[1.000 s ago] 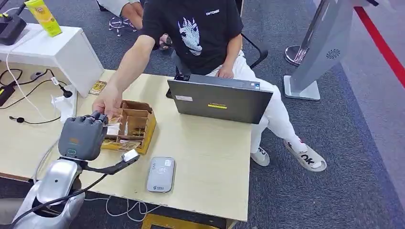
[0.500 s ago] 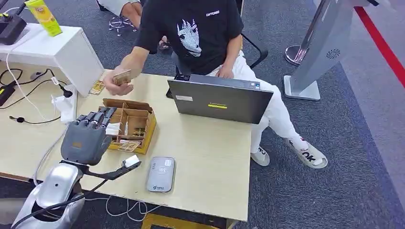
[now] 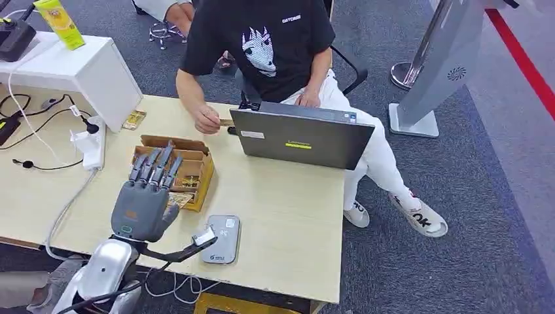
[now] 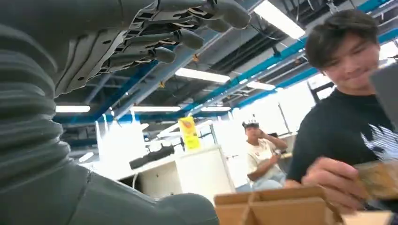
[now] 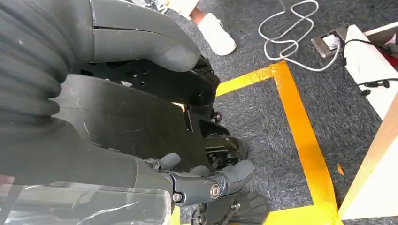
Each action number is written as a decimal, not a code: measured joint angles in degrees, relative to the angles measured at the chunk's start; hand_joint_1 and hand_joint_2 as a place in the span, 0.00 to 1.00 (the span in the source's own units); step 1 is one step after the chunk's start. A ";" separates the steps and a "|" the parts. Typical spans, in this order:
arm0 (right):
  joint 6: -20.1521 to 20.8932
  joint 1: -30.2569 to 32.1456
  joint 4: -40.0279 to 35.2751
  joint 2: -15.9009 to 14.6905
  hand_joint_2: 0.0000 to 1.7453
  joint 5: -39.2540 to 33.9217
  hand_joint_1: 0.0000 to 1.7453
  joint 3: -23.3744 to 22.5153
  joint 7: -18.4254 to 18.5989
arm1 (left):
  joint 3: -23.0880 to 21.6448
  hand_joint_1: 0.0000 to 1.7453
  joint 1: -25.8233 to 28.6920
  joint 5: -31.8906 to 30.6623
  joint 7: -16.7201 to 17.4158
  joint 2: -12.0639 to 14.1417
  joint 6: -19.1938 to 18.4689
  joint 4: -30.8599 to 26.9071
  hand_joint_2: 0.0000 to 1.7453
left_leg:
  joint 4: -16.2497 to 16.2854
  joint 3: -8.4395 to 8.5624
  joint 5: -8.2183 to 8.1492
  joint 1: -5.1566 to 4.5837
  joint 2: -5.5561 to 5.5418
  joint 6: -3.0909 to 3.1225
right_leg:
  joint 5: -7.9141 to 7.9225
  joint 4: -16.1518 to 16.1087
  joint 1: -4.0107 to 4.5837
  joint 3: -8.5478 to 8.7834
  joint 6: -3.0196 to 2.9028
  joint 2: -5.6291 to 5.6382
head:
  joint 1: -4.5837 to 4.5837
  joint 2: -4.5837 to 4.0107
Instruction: Pass the card to the sensor for recognition and then transmit it.
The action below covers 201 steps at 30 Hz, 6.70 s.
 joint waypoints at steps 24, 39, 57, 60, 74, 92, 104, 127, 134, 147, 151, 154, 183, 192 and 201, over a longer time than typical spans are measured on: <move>0.00 -0.06 -0.02 0.02 1.00 0.31 0.00 0.02 0.50 | -2.99 0.00 2.71 0.00 4.30 -1.96 1.73 11.97 1.00 | 0.00 0.00 0.02 0.03 -0.01 -0.02 | 0.00 0.04 0.02 0.00 0.00 -0.02 | 0.00 0.00; 0.00 -0.14 -0.04 0.04 1.00 1.16 0.00 0.57 1.20 | -2.88 0.00 2.21 0.00 7.73 6.01 6.14 17.22 1.00 | -0.04 -0.02 0.09 0.08 -0.11 -0.13 | 0.03 0.05 0.08 0.01 -0.08 -0.08 | -0.09 0.00; 0.00 -0.43 -0.04 0.04 1.00 1.64 0.00 1.22 2.10 | -1.15 0.00 0.23 0.00 6.36 6.21 4.59 17.20 1.00 | -0.03 0.01 0.10 0.09 -0.11 -0.13 | 0.04 0.06 0.09 0.00 -0.08 -0.07 | -0.09 0.00; 0.00 -0.46 -0.04 0.07 1.00 1.64 0.00 1.51 2.10 | -1.05 0.00 -0.32 0.00 5.42 5.53 4.39 17.20 1.00 | -0.03 0.00 0.10 0.09 -0.11 -0.13 | 0.04 0.06 0.09 0.00 -0.08 -0.08 | -0.09 0.00; 0.00 -0.48 -0.04 0.09 1.00 1.62 0.00 1.66 2.10 | -1.05 0.00 -1.40 0.00 5.09 3.67 3.95 17.18 1.00 | -0.03 0.02 0.10 0.09 -0.11 -0.13 | 0.04 0.06 0.09 0.00 -0.08 -0.07 | -0.09 0.00; 0.00 -0.52 -0.04 0.11 1.00 1.49 0.00 1.77 2.19 | -1.05 0.00 -2.93 0.00 4.76 1.12 1.02 16.35 1.00 | -0.03 0.01 0.10 0.09 -0.11 -0.13 | 0.05 0.06 0.09 0.00 -0.08 -0.08 | -0.09 0.00; 0.00 -0.54 -0.04 0.11 1.00 1.29 0.00 1.92 2.19 | -1.02 0.00 -2.91 0.00 4.30 1.09 0.79 16.35 1.00 | -0.03 0.00 0.10 0.09 -0.12 -0.13 | 0.05 0.06 0.09 0.01 -0.08 -0.08 | -0.09 0.00; 0.00 -0.47 -0.04 0.11 1.00 0.46 0.00 1.95 1.77 | 0.77 1.00 -1.13 0.00 2.97 0.59 0.11 16.37 1.00 | -0.03 0.00 0.10 0.09 -0.11 -0.13 | 0.05 0.06 0.09 0.01 -0.08 -0.08 | -0.09 0.00; 0.00 -0.47 -0.04 0.11 1.00 0.46 0.00 1.95 1.75 | 0.81 1.00 -1.13 0.00 2.95 0.59 0.11 16.37 1.00 | -0.03 0.00 0.10 0.09 -0.11 -0.13 | 0.05 0.06 0.09 0.01 -0.08 -0.08 | -0.09 0.00; 0.00 -0.43 -0.04 0.11 1.00 0.17 0.00 1.92 1.64 | 3.08 1.00 -0.90 0.00 0.81 -0.91 2.07 16.11 1.00 | -0.03 0.02 0.10 0.09 -0.11 -0.13 | 0.05 0.06 0.09 0.00 -0.08 -0.07 | -0.09 0.00; 0.00 -0.46 -0.04 0.11 1.00 0.13 0.00 1.92 1.90 | 4.05 1.00 -2.29 0.00 -1.58 -3.35 2.49 10.92 1.00 | 0.00 -0.03 0.16 0.09 -0.18 -0.08 | 0.06 0.06 0.09 -0.02 -0.07 -0.14 | -0.09 0.00; 0.00 -0.58 -0.04 0.11 1.00 0.57 0.00 1.92 2.34 | 4.24 1.00 -6.21 0.24 -2.45 -4.72 1.27 4.97 1.00 | 0.00 -0.04 0.17 0.08 -0.22 -0.07 | 0.12 0.06 0.08 0.01 -0.07 -0.16 | -0.07 0.00; 0.00 -1.50 -0.07 0.92 1.00 -0.20 0.00 1.92 4.68 | 8.99 0.55 -11.45 0.26 -1.66 -5.09 0.76 -6.73 1.00 | -0.01 -0.07 0.23 0.09 -0.19 -0.09 | 0.15 0.08 0.09 -0.06 -0.08 -0.12 | -0.11 0.00; 0.00 -1.12 -0.07 0.92 1.00 -2.01 0.00 1.44 4.07 | 9.21 0.00 -9.00 1.60 -2.19 -6.27 2.60 -7.70 1.00 | -0.01 -0.18 0.17 0.07 -0.20 -0.07 | 0.11 0.03 0.08 -0.13 -0.06 -0.13 | -0.09 0.00; 0.00 -1.00 -0.05 0.92 1.00 -2.29 0.00 1.38 4.04 | 9.21 0.00 -8.07 1.81 -2.19 -7.10 2.69 -8.61 1.00 | -0.01 -0.14 0.30 0.08 -0.21 -0.12 | 0.22 0.07 0.09 -0.12 -0.12 -0.14 | -0.09 0.00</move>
